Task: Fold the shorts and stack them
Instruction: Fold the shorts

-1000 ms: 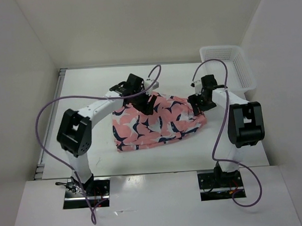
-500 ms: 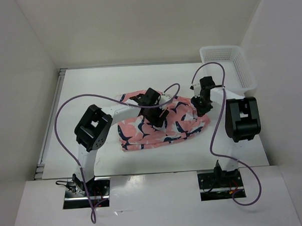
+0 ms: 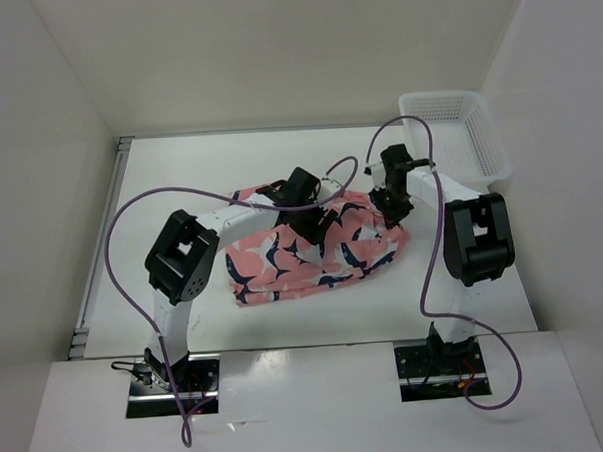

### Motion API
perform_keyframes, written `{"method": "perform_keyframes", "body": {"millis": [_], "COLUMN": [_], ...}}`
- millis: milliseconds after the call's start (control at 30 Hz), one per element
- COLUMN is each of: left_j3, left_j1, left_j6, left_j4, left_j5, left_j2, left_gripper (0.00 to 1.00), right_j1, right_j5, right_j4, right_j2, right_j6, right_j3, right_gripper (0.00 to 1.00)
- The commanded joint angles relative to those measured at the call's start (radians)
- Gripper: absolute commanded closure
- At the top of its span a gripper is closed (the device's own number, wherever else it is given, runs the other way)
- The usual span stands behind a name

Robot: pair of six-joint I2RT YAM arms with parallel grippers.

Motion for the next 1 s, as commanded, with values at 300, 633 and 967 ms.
{"method": "perform_keyframes", "body": {"millis": [300, 633, 967], "left_j3": [-0.263, -0.446, -0.462], "left_j1": [0.105, 0.114, 0.114], "left_j6": [0.004, 0.004, 0.004], "left_j4": [-0.050, 0.023, 0.055], "left_j5": [-0.133, -0.108, -0.076], "left_j2": [-0.320, -0.359, -0.313], "left_gripper": [0.27, 0.25, 0.31], "right_j1": [0.037, 0.089, 0.244], "right_j5": [0.218, 0.362, 0.290], "right_j4": [-0.106, -0.076, -0.095], "right_j2": [-0.192, -0.117, -0.029], "right_j6": [0.013, 0.103, 0.410], "right_j3": [0.222, 0.333, 0.468], "right_gripper": [1.00, 1.00, 1.00]}}
